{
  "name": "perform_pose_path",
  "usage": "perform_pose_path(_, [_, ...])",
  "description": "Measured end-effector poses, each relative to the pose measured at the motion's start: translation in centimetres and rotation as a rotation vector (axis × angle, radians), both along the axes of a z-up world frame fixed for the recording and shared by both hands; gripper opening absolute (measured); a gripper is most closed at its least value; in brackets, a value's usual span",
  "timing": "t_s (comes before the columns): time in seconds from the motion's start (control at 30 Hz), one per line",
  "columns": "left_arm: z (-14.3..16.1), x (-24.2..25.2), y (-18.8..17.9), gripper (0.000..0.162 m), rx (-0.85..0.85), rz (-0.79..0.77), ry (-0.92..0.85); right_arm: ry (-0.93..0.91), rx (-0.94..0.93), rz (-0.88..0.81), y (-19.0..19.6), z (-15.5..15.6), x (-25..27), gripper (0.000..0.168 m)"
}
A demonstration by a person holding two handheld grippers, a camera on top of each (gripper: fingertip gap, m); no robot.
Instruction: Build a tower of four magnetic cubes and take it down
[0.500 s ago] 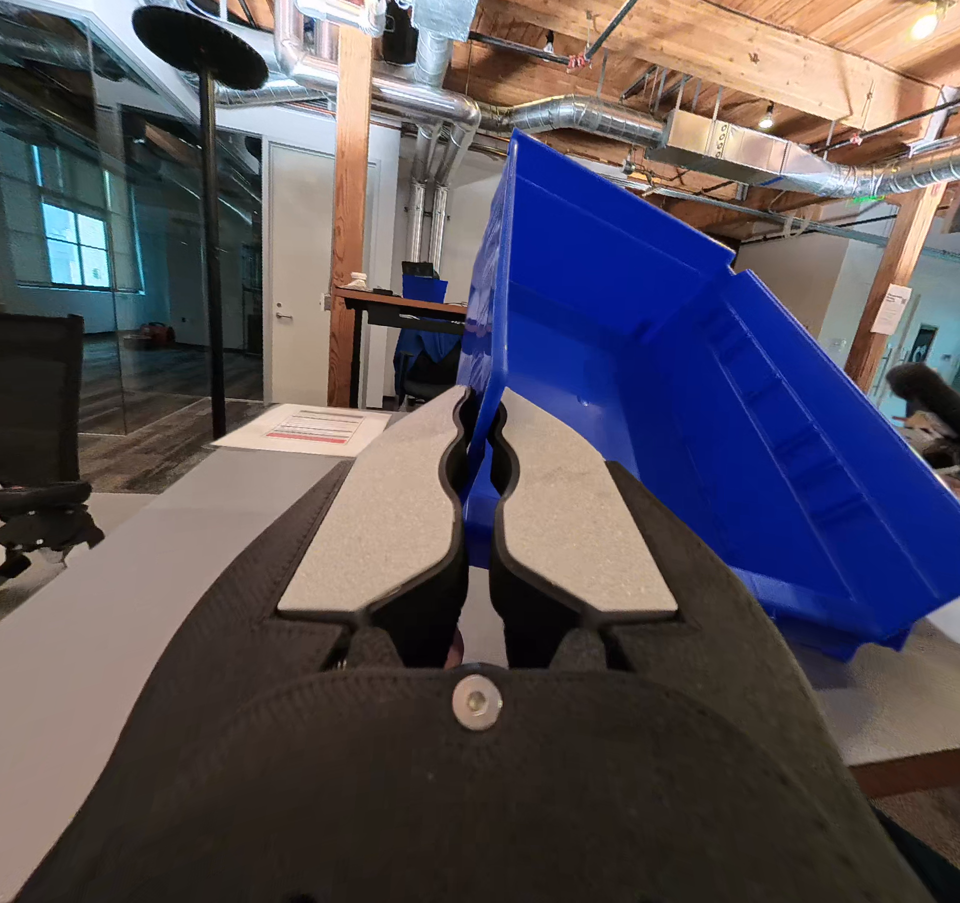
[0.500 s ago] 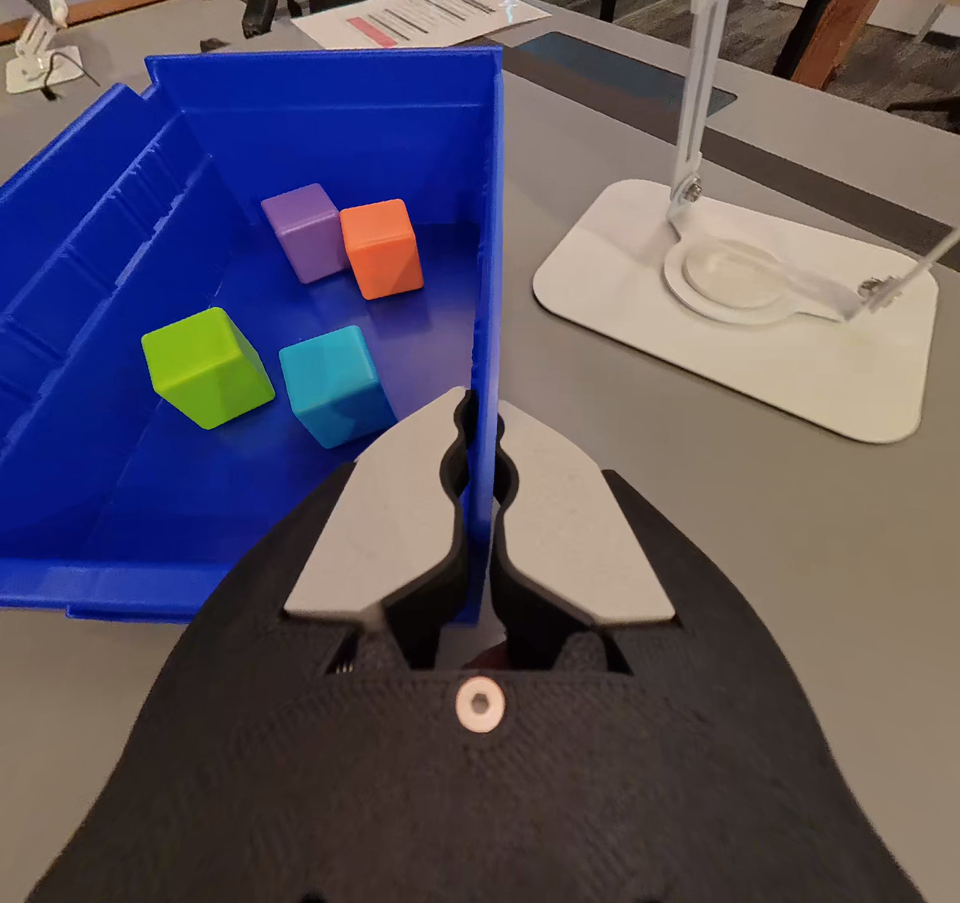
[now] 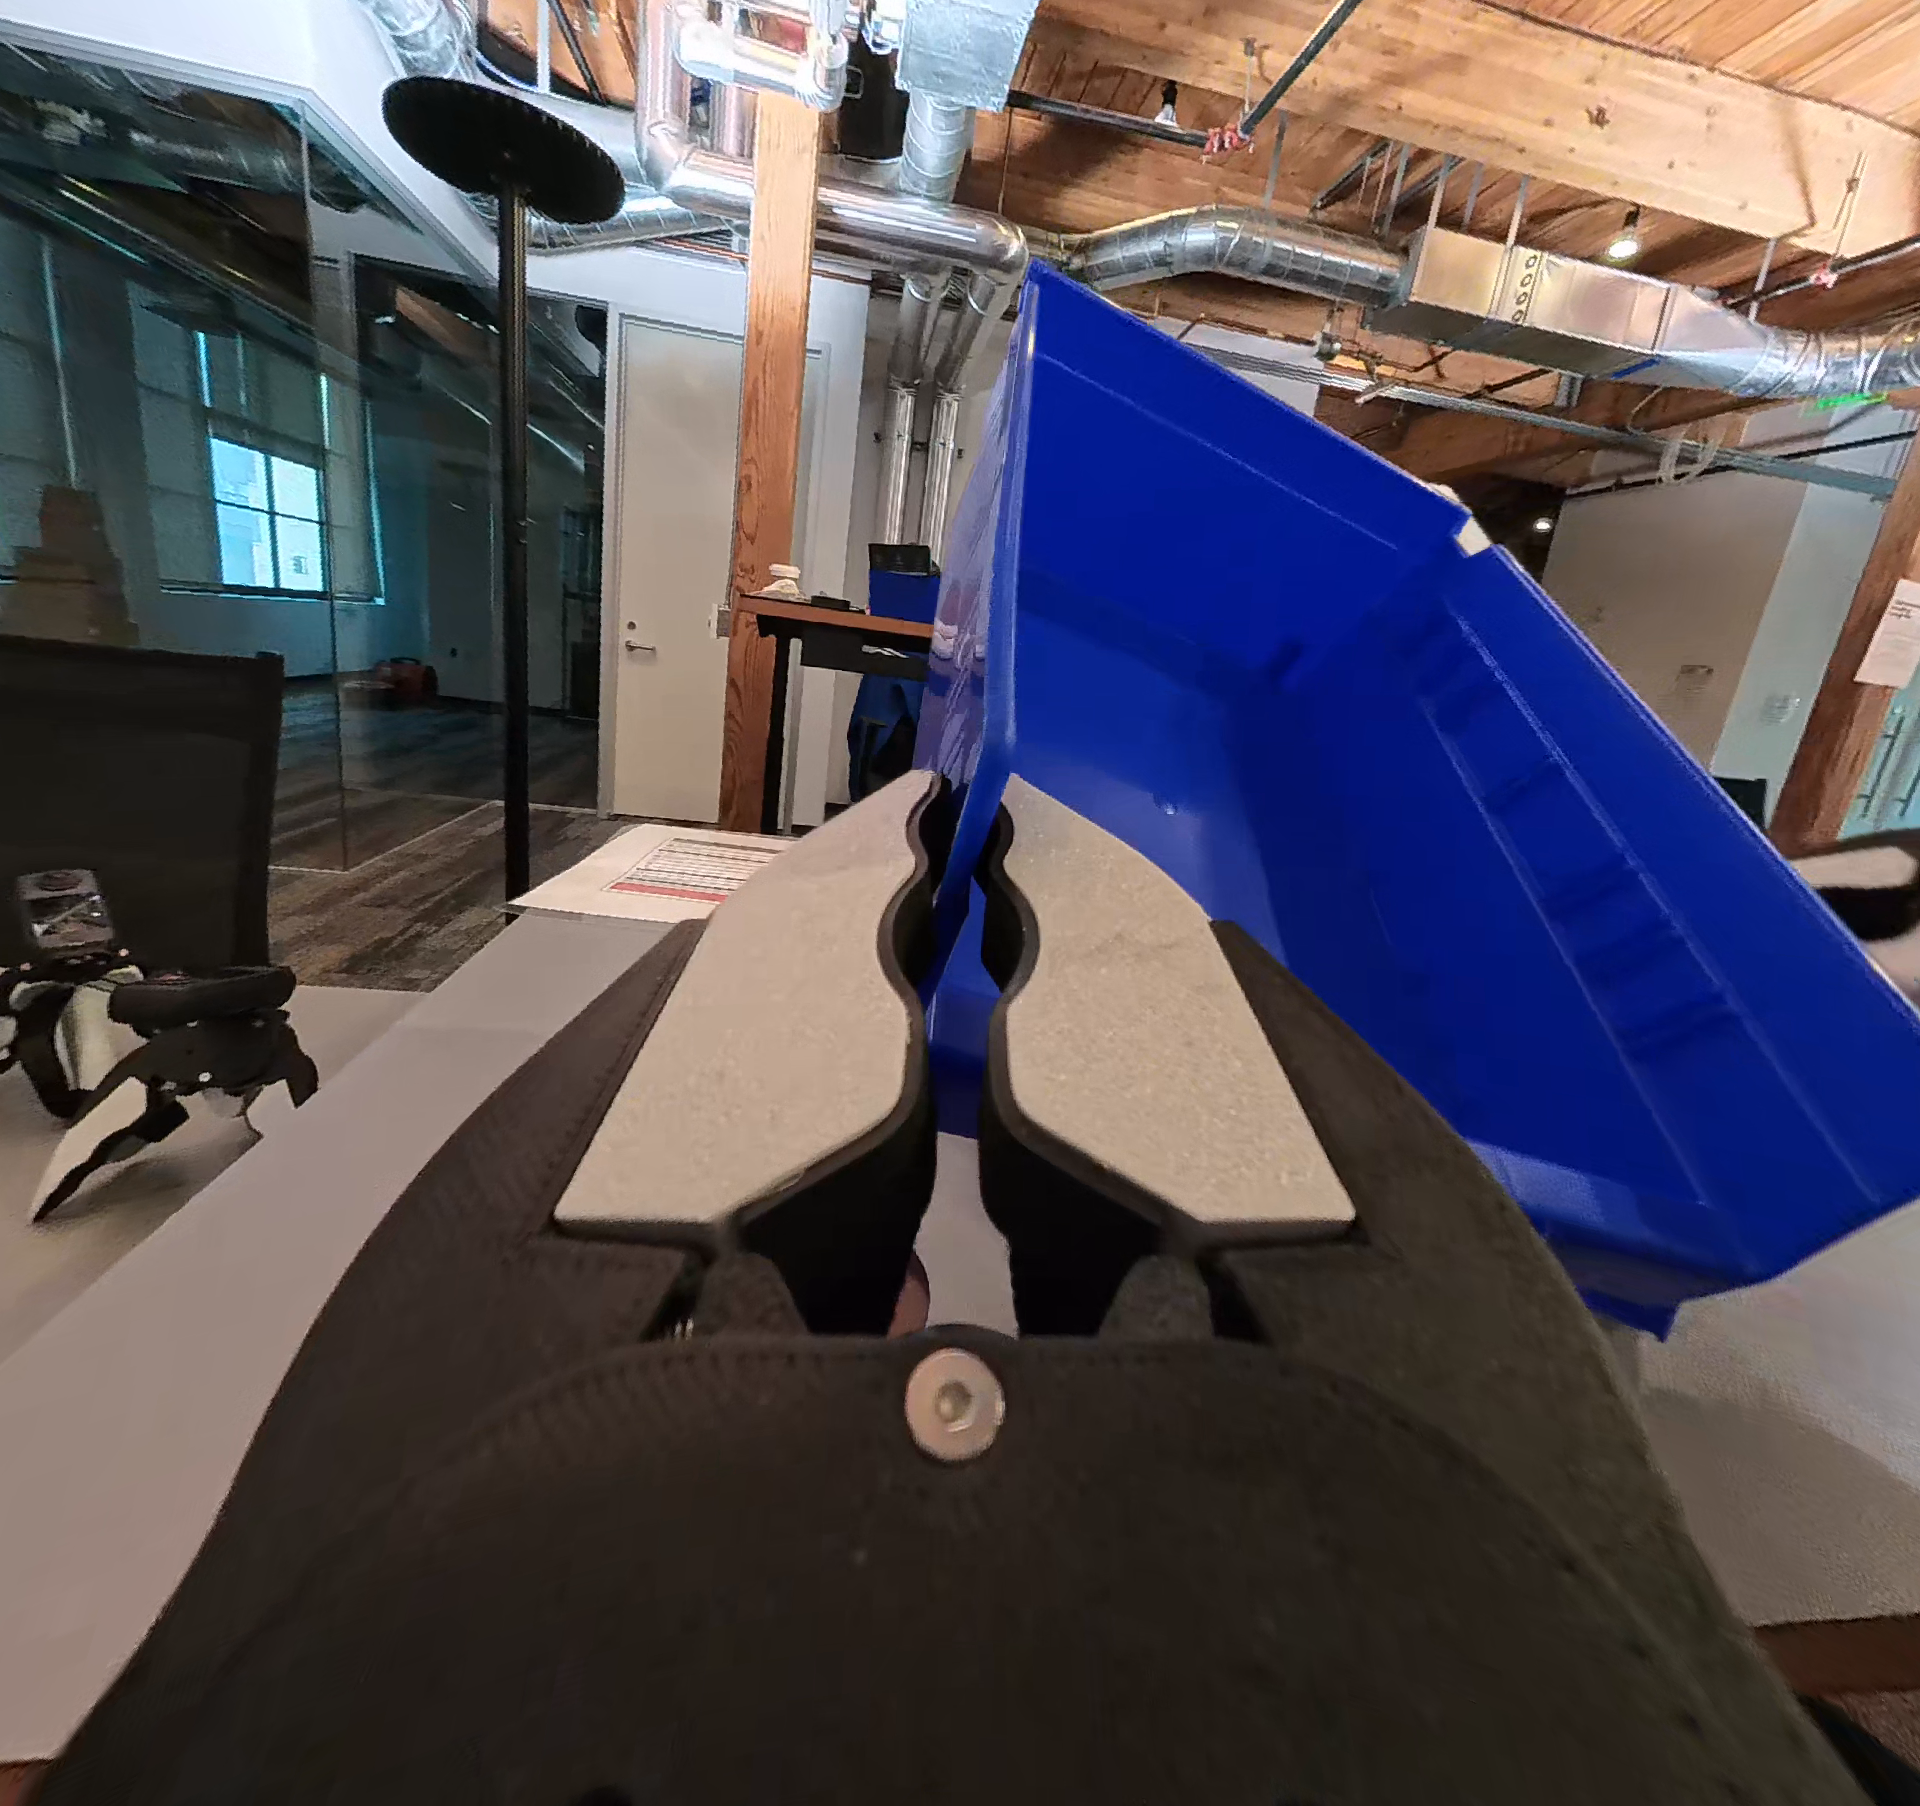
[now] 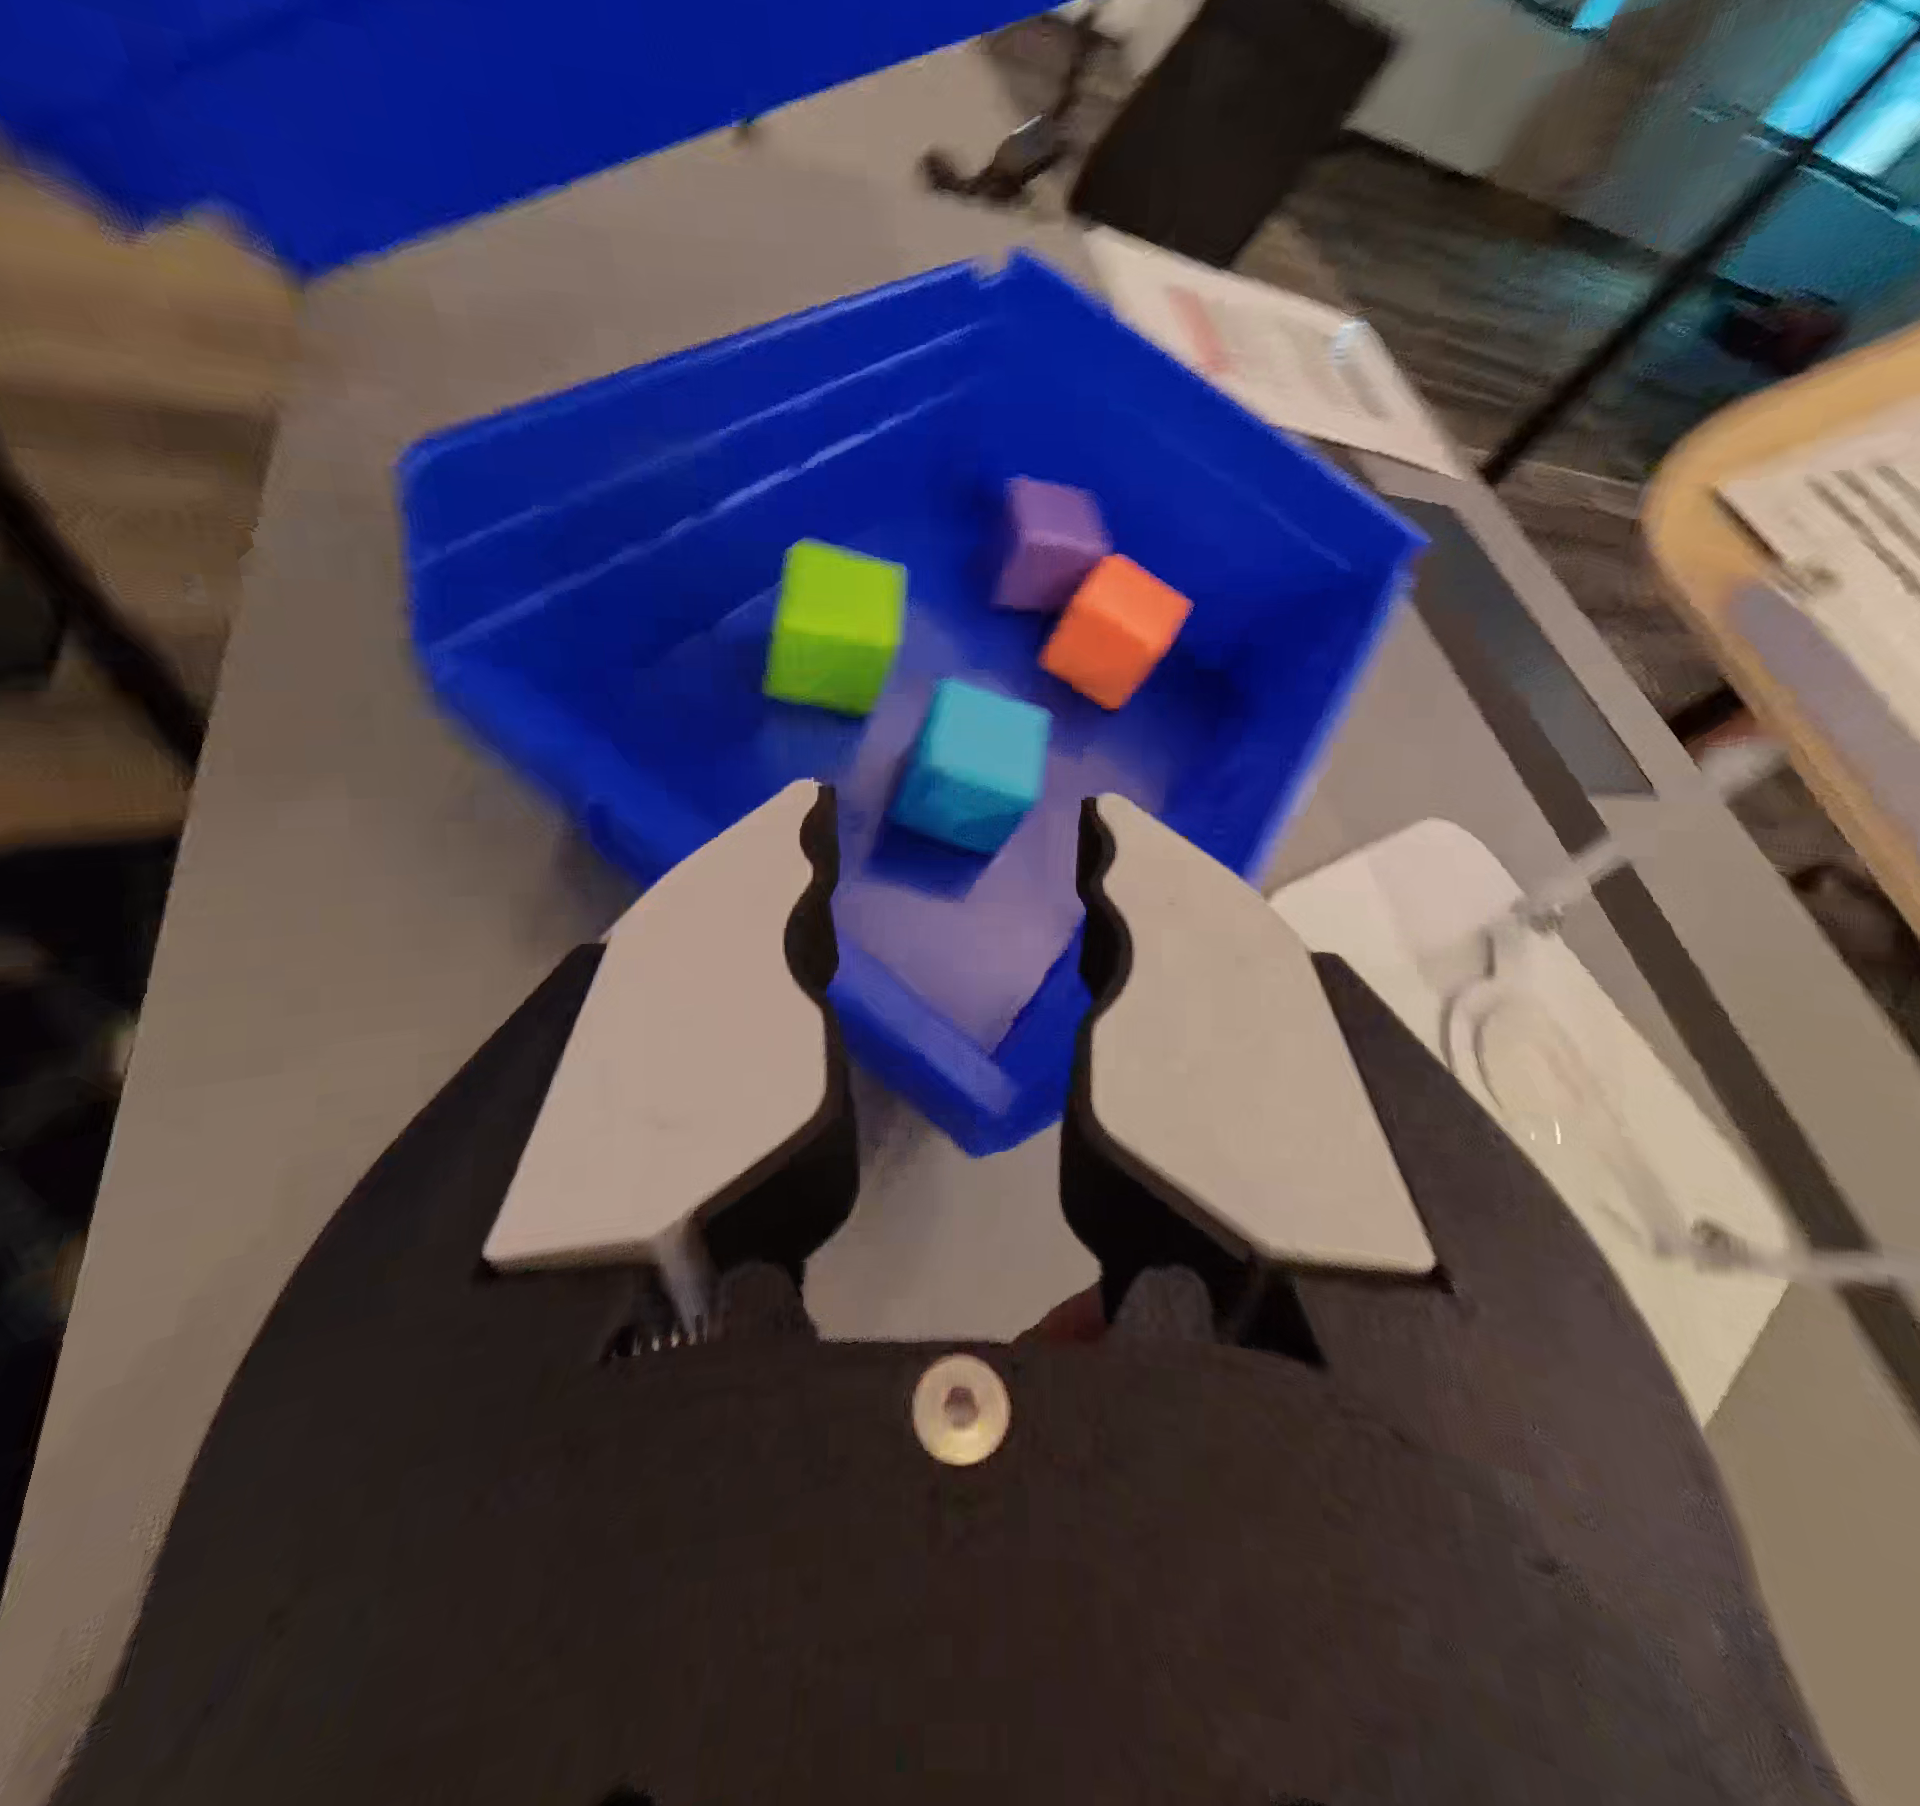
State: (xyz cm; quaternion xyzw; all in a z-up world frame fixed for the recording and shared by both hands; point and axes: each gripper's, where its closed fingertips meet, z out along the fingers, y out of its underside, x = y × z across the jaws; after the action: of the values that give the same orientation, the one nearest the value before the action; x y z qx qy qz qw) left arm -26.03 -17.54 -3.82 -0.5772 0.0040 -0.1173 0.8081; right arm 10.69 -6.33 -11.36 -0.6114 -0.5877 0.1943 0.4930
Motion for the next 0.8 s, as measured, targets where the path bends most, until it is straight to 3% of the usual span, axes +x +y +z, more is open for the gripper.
perform_pose_path(0.07, [0.1,-0.1,0.0,0.003,0.004,0.009,-0.008,-0.18,0.04,0.137,-2.7,-2.4,-1.0,0.039])
perform_pose_path(0.17, [0.3,-0.2,-0.1,0.003,0.01,0.016,-0.017,-0.364,0.097,0.18,-3.8,-5.4,-2.7,0.039])
perform_pose_path(0.37, [0.9,0.0,-0.4,0.003,0.026,0.03,-0.016,-0.483,0.094,0.225,-3.5,-7.7,-4.7,0.033])
perform_pose_path(0.6, [1.2,-0.1,-0.4,0.004,0.042,0.029,-0.023,-0.498,0.096,0.256,-3.3,-8.7,-7.1,0.024])
perform_pose_path(0.8, [1.4,-0.3,-0.5,0.004,0.05,0.036,-0.034,-0.442,0.06,0.166,-0.7,-8.6,-12.0,0.023])
